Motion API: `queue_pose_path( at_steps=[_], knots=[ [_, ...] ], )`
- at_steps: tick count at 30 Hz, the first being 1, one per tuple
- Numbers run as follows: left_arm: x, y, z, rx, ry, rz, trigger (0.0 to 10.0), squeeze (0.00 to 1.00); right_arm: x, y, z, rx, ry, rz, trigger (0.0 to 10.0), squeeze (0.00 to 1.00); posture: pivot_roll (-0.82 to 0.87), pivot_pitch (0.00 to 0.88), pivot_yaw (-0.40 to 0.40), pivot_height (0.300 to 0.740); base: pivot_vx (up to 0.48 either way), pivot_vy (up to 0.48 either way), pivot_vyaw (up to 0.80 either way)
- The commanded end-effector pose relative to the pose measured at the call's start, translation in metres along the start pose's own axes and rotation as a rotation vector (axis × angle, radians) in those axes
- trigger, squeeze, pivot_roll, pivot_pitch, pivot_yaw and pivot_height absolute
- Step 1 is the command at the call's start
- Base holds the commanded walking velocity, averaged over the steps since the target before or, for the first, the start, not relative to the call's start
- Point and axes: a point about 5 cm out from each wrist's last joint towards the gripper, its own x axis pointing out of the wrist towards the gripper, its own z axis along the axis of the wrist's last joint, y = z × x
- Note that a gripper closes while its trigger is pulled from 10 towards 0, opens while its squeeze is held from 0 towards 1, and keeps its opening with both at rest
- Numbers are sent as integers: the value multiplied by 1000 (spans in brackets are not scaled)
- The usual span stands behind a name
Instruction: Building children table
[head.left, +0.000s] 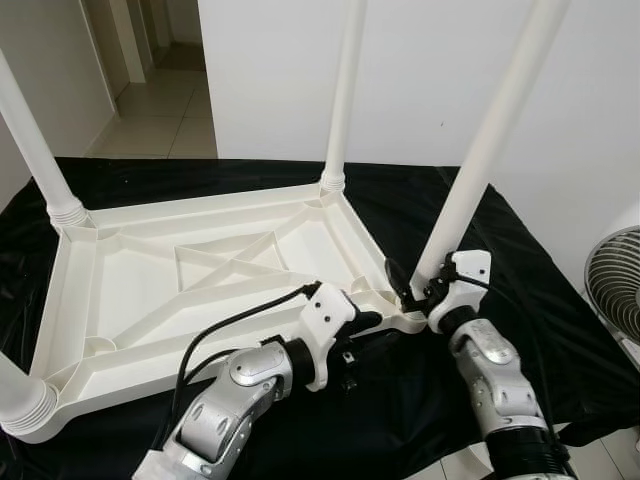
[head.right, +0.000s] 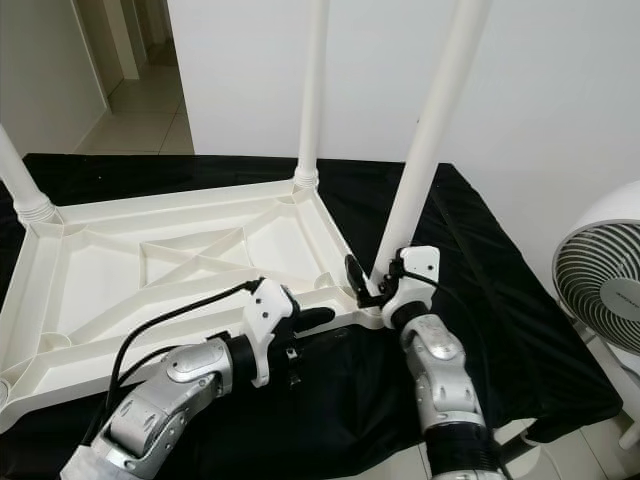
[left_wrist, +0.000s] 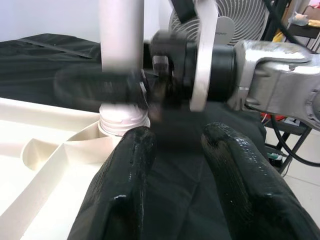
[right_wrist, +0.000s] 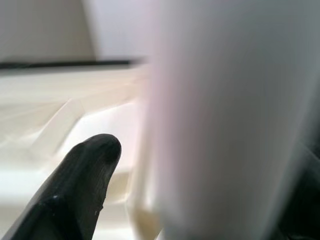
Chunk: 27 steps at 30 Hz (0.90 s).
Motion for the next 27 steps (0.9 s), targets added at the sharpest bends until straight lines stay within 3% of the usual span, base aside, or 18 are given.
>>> queue_pose_path(
  at_steps=[1, 4, 10, 20, 21, 23, 24, 27],
  knots=[
    [0, 1, 1, 1, 3, 5, 10000, 0, 2, 1, 0, 4, 0, 38, 10000, 0, 9, 1, -44, 740, 0, 0, 0],
    [1, 4, 2, 8, 1, 8, 10000, 0, 2, -11, -1, -54, 45, 171, 10000, 0, 12, 0, -42, 740, 0, 0, 0],
    [1, 5, 3, 12, -1, 9, 10000, 0, 6, -18, -5, -100, 101, 277, 10000, 0, 18, 0, -37, 740, 0, 0, 0],
    [-1, 5, 3, 14, 8, 10, 10000, 0, 16, -27, -16, -104, 180, 312, 10000, 0, 30, 0, -31, 740, 0, 0, 0],
    [-2, 5, 2, 14, 14, 9, 10000, 0, 16, -27, -19, -106, 190, 316, 3686, 0, 32, 0, -29, 740, 0, 0, 0],
    [-2, 4, 1, 14, 18, 9, 10000, 0, 16, -26, -22, -106, 197, 319, 3686, 0, 32, 0, -29, 740, 0, 0, 0],
    [-2, 4, 0, 11, 20, 9, 10000, 0, 16, -26, -24, -94, 204, 323, 0, 0, 32, 0, -29, 740, 0, 0, 0],
    [-2, 4, 0, 11, 20, 9, 10000, 0, 16, -26, -25, -87, 206, 325, 0, 0, 32, 0, -28, 740, 0, 0, 0]
  ],
)
